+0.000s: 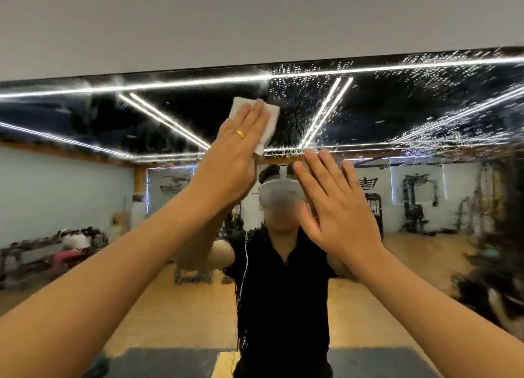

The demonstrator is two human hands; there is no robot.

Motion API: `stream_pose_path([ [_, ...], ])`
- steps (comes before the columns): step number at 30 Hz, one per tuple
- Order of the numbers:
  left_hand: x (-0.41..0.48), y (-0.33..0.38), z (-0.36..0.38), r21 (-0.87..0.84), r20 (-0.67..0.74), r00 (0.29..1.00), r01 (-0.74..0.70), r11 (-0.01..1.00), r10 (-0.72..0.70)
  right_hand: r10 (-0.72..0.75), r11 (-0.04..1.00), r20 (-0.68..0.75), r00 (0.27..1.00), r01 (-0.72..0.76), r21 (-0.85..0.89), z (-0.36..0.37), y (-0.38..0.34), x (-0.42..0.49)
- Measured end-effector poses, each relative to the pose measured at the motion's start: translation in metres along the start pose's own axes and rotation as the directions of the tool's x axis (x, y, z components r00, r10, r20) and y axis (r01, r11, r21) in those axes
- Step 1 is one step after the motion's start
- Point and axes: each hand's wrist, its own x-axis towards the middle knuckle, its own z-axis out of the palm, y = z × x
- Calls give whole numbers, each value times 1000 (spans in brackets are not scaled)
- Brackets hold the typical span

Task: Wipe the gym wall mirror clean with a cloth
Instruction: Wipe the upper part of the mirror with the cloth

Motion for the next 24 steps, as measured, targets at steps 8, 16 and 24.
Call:
stream_pose_path([
  [8,-37,-104,-61,16,-197,877,451,893,-439,-6,1000,11,1000,6,-14,0,2,-1],
  [16,-68,-156,-87,80,-188,861,493,866,-473,7,1000,7,1000,-7,19,1,1,-1],
  [24,-62,-136,-77,28,-237,812,555,832,-533,3,1000,5,1000,-3,25,0,-1,-2],
])
